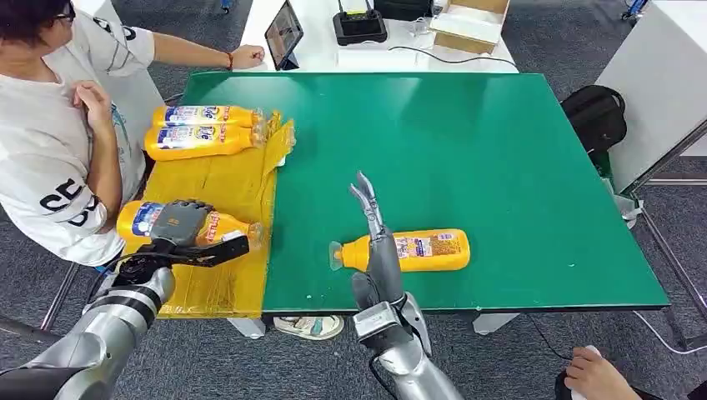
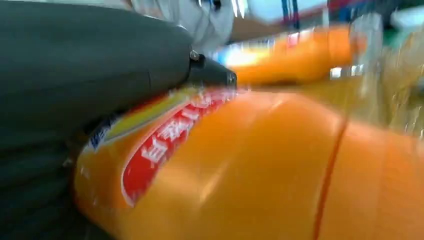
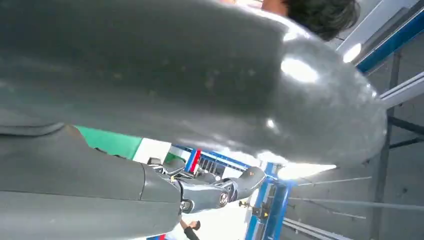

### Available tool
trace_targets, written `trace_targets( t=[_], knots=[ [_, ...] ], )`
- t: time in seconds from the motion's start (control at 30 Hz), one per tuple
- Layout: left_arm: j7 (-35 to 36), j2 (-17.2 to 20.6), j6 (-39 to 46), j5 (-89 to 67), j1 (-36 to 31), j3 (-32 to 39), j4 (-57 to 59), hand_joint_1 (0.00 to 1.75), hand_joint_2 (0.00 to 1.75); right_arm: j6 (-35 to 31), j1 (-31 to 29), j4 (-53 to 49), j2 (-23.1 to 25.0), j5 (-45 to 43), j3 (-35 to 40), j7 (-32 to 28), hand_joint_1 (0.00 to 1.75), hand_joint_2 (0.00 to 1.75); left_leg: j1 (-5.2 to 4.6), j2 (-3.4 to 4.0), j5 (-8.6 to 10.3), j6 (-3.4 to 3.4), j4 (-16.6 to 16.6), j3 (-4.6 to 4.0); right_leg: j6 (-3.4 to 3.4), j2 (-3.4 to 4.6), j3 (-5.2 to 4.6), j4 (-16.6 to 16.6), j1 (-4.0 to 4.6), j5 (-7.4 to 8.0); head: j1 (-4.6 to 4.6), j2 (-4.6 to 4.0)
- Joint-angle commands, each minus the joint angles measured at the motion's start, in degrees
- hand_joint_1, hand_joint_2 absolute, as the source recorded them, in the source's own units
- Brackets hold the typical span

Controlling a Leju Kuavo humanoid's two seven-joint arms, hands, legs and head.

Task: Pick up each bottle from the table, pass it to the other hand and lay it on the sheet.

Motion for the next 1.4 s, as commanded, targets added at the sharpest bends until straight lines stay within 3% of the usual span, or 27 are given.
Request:
trace_targets(
  t=[0.03, 0.43, 0.47, 0.5, 0.57, 0.6, 1.4],
  knots=[
    [0.55, 1.04, -4.50, 1.64, -3.56, -1.71, 9.40, 1.75, 1.75, 0.38, -1.96, 4.57, -1.21, -0.49, -0.18, -1.58, 0.00, 0.00, 0.02, 0.01, -0.06, 0.04, -0.05, 0.23, -0.11, 0.03, 0.25, -0.06, 0.05, -0.02, -0.02, 0.00],
    [1.02, 0.75, -7.53, 5.04, -2.19, 1.21, 8.91, 1.75, 1.75, 1.66, -1.76, 6.59, -0.76, -0.11, -0.07, -0.51, 0.00, 0.00, 0.01, 0.12, -0.12, 0.08, -0.11, 0.54, -0.17, 0.12, 0.53, -0.12, 0.06, -0.05, 0.00, 0.00],
    [1.30, 0.56, -7.73, 5.55, -2.04, 1.71, 9.02, 1.62, 1.75, 1.75, -1.75, 6.79, -0.72, 0.08, -0.01, -0.41, 0.00, 0.00, 0.00, 0.13, -0.14, 0.10, -0.12, 0.61, -0.21, 0.11, 0.60, -0.13, 0.06, -0.07, 0.00, 0.00],
    [1.16, 0.28, -8.14, 6.87, -1.86, 2.89, 8.93, 0.00, 1.75, 1.82, -1.69, 6.94, -0.63, 0.26, 0.00, -0.29, 0.00, 0.00, -0.02, 0.09, -0.08, 0.07, -0.11, 0.47, -0.13, 0.10, 0.47, -0.10, 0.02, -0.03, 0.00, 0.00],
    [0.47, -0.47, -9.35, 10.30, -1.68, 5.88, 8.90, 0.00, 1.75, 1.84, -1.65, 7.23, -0.55, 0.81, -0.03, 0.14, 0.00, 0.00, 0.00, 0.14, -0.13, 0.09, -0.15, 0.64, -0.20, 0.13, 0.64, -0.15, 0.06, -0.06, 0.00, 0.00],
    [0.34, -0.71, -10.22, 11.25, -1.69, 6.66, 8.91, 0.00, 0.00, 1.92, -1.65, 7.43, -0.55, 0.90, -0.04, 0.26, 0.00, 0.00, -0.02, 0.07, -0.08, 0.07, -0.13, 0.51, -0.15, 0.07, 0.52, -0.11, 0.02, -0.04, -0.02, 0.00],
    [-2.21, -2.38, -14.89, 16.80, -2.53, 9.75, 8.26, 0.00, 0.00, 2.24, -2.16, 9.18, -0.42, 1.54, -1.11, 0.59, 0.00, 0.00, -0.01, -0.13, -0.03, 0.08, -0.11, 0.73, -0.18, -0.09, 0.80, -0.11, 0.04, -0.06, -0.04, 0.00]
  ],
)
